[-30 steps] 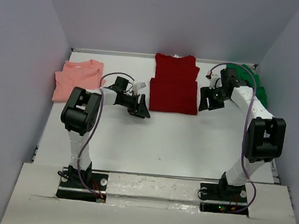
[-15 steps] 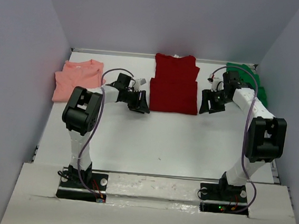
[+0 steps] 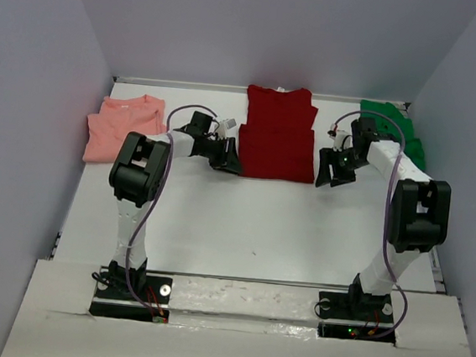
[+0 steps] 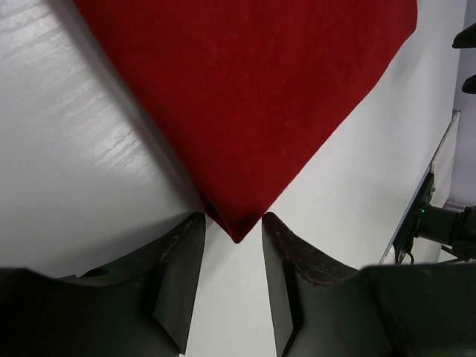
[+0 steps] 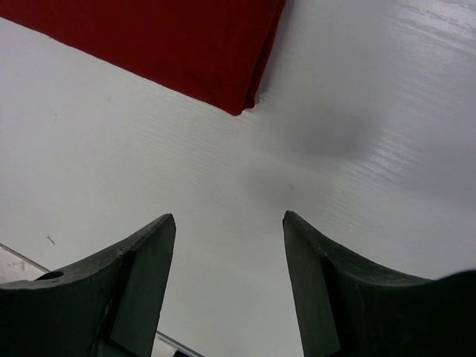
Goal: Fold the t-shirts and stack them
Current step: Fold the tshirt
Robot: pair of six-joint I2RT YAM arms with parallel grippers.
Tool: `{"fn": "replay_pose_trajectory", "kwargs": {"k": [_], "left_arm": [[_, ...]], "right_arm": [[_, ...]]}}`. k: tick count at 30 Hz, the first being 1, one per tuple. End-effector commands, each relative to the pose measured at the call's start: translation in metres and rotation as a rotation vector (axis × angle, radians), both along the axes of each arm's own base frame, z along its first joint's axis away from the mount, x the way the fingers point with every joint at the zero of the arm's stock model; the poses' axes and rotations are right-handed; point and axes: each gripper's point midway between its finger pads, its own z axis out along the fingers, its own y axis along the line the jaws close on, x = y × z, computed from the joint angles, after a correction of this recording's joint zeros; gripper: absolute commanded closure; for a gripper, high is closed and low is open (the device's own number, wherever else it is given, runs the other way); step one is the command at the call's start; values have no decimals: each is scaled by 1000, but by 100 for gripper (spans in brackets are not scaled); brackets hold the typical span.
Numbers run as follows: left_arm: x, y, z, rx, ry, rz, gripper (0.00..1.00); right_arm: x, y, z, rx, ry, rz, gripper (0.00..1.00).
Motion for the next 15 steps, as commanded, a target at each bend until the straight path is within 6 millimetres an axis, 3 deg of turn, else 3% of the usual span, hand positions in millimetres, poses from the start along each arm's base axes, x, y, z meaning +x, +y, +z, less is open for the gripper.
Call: {"fn": "replay_pose_trajectory", "kwargs": {"k": [1, 8, 15], "left_arm": [[-10, 2, -35, 84, 67, 5, 50], [-17, -9, -38, 92, 66, -27, 54], [-23, -8, -41, 147, 43, -44, 57]], "right_arm": [[17, -1, 12, 12, -56, 4, 35], [22, -6, 11, -1, -62, -5, 35], [30, -11, 3, -11, -57, -16, 35]]}}
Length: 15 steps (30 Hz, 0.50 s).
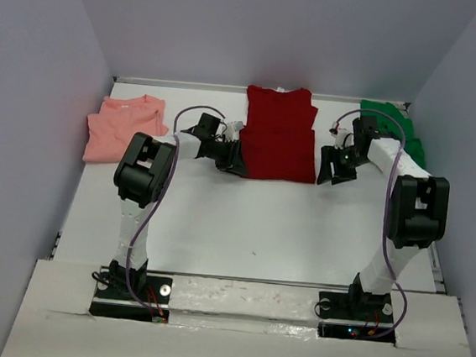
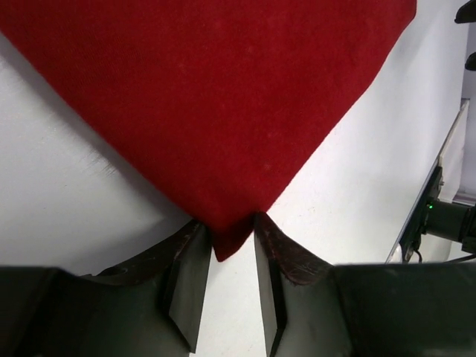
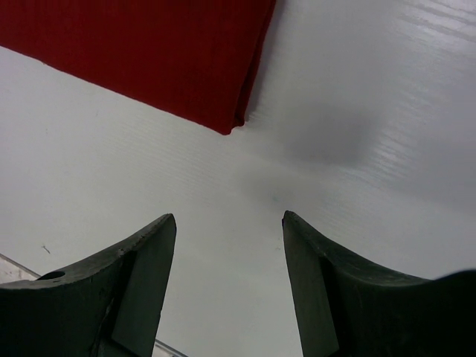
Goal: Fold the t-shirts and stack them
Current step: Fold the tshirt
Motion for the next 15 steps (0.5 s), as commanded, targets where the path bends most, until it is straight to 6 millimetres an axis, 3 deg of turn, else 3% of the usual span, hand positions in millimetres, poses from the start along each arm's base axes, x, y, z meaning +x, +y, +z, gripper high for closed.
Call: {"fn": "replay_pose_trajectory", "kwargs": {"k": [1, 9, 15], "left_arm": [[-17, 14, -37, 155, 51, 6, 58], [-13, 22, -34, 213, 14, 18, 66], [-15, 18, -30, 210, -4, 0, 78]], "right_arm": [[22, -5, 4, -5, -53, -3, 35], [31, -2, -16, 10, -18, 11, 37], [45, 8, -25, 64, -3, 22, 40]]}}
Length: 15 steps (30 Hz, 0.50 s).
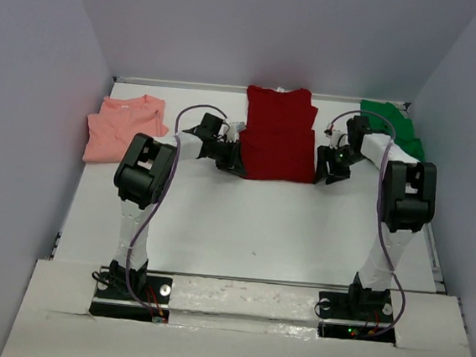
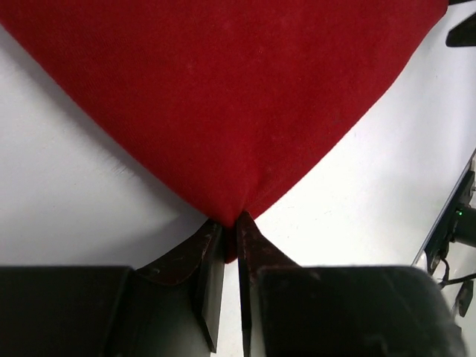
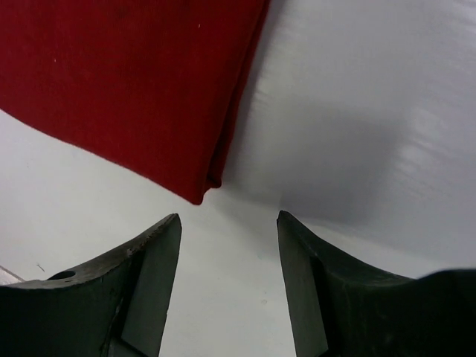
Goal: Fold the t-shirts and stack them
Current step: Fold the tshirt
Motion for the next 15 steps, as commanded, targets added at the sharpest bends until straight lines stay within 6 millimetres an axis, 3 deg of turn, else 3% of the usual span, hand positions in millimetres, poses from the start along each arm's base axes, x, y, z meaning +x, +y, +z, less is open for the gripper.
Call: {"fn": "replay_pose_trajectory", "kwargs": {"k": [1, 9, 15], "left_arm": [[-17, 16, -24, 140, 39, -2, 82], [-22, 4, -18, 144, 7, -44, 99], [-18, 1, -13, 156, -14, -45, 100]], "right_arm": [[27, 7, 8, 56, -61, 15, 41], [32, 16, 6, 111, -44, 29, 42], [30, 19, 2, 130, -22, 36, 44]]}}
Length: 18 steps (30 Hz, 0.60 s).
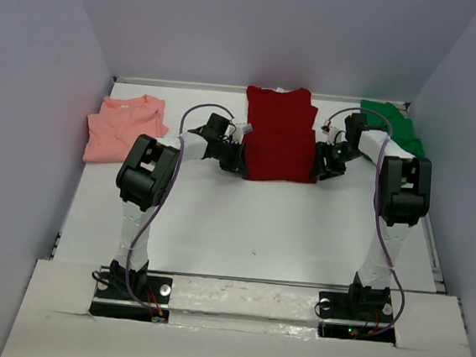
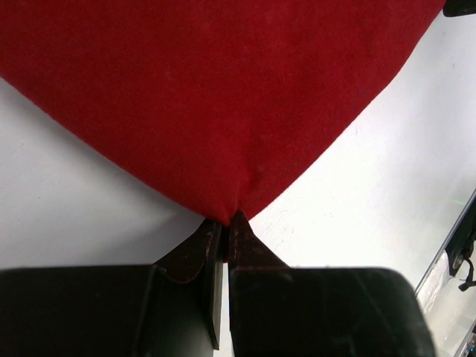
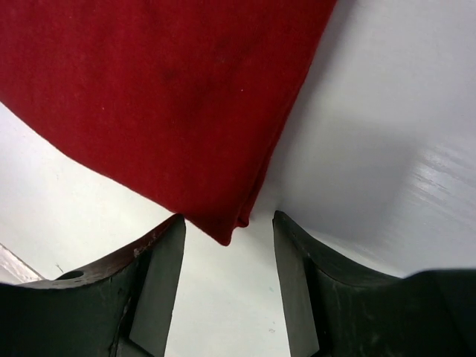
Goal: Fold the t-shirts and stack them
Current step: Fold the tshirt
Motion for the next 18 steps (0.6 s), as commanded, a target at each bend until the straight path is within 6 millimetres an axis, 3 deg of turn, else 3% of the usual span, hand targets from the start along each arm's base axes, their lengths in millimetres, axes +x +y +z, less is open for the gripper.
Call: {"fn": "replay_pose_trajectory", "kwargs": {"k": [1, 13, 18], "left_arm": [[-13, 12, -15, 111, 26, -6, 100], [-9, 12, -5, 125, -14, -4, 100], [-8, 13, -3, 129, -27, -6, 100]], "right_arm": [[9, 3, 7, 38, -19, 11, 44], [-6, 6, 0, 63, 18, 29, 59], [-11, 8, -7, 71, 42, 32, 60]]}}
